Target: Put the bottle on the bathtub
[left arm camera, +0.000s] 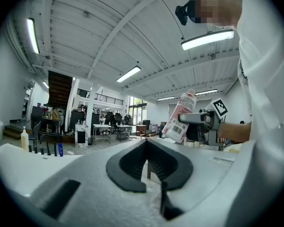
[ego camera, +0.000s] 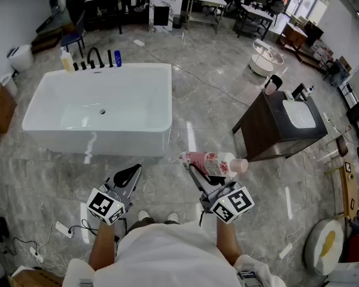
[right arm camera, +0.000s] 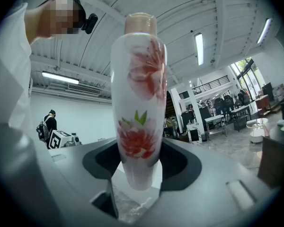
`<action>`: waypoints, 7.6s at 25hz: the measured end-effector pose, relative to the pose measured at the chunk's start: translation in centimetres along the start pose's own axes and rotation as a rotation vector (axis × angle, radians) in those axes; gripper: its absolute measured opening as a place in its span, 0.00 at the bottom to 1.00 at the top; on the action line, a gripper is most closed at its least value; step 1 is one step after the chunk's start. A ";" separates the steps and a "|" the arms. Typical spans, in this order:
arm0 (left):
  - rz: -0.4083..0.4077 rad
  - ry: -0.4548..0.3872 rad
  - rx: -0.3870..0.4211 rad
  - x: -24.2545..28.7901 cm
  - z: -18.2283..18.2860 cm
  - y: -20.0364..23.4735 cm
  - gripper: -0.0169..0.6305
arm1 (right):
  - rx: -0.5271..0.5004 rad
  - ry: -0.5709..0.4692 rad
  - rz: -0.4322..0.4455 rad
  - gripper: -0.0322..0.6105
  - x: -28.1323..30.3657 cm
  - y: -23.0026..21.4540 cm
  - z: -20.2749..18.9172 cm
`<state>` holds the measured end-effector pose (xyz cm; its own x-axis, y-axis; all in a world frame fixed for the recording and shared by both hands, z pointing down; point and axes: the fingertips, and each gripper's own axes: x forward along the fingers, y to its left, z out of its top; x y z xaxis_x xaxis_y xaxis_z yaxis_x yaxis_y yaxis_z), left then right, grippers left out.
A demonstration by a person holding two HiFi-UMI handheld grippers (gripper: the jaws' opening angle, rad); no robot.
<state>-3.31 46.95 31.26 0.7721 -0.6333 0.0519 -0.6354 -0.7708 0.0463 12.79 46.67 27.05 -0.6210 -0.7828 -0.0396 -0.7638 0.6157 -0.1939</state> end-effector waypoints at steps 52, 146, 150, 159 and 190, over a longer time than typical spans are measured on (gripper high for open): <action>-0.018 0.015 -0.007 5.5 -1.4 -3.2 0.03 | -0.070 0.030 -0.014 0.44 -2.6 -5.7 -1.0; 0.063 0.126 -0.279 48.8 -28.7 63.1 0.03 | -0.235 0.443 0.075 0.44 84.9 -61.8 -32.6; 0.092 0.149 -0.297 48.3 -31.8 63.8 0.03 | -0.239 0.464 0.051 0.44 87.6 -64.2 -36.5; 0.138 0.194 -0.348 46.4 -36.9 64.5 0.03 | -0.255 0.480 -0.037 0.44 93.5 -68.6 -42.6; 0.157 0.242 -0.318 45.8 -37.1 64.3 0.03 | -0.001 0.478 -0.056 0.63 90.1 -68.9 -47.1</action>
<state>-9.19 -29.12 73.59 0.6649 -0.6779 0.3136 -0.7461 -0.5826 0.3223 1.20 -62.01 83.00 -0.5899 -0.6862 0.4257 -0.7986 0.5739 -0.1815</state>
